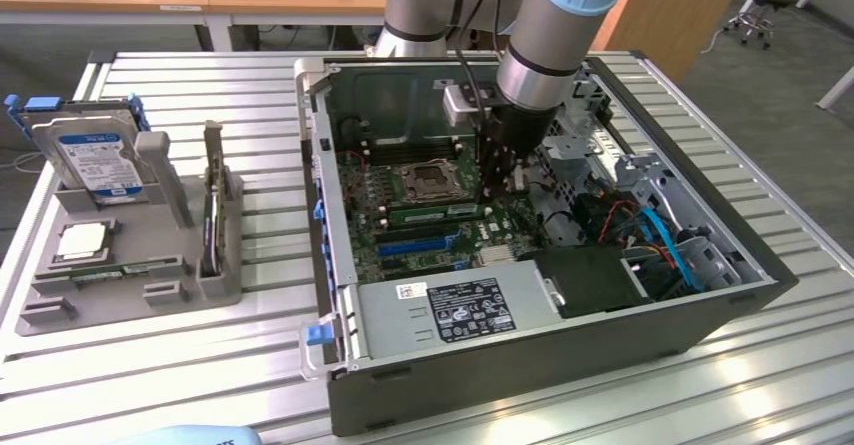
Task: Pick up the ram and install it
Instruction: 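Press down the ram until it locks into place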
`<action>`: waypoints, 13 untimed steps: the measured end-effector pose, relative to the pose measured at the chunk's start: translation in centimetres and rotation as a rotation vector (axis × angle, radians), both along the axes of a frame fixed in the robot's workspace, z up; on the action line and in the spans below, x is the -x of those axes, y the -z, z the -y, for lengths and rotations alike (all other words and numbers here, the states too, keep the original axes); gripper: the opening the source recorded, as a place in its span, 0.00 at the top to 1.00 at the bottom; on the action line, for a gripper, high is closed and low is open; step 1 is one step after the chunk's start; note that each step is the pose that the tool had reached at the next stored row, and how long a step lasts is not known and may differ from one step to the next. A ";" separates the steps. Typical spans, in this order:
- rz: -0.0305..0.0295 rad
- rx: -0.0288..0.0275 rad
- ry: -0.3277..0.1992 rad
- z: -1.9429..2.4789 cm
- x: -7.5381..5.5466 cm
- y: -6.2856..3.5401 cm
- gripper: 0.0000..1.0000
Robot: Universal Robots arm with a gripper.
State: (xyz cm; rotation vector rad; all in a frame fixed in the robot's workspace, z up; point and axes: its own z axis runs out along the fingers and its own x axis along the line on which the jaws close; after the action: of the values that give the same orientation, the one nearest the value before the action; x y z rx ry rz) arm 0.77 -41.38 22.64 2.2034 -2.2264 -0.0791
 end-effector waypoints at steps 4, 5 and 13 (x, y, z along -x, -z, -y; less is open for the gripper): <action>0.0002 -0.0005 0.000 -0.01 0.0 0.10 0.90; 0.0001 0.0000 0.000 0.00 0.0 0.13 0.90; 0.0001 0.0000 0.000 0.00 0.0 0.19 0.90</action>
State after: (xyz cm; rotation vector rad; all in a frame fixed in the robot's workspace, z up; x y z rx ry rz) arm 0.78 -41.38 22.45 2.2035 -2.2264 -0.0790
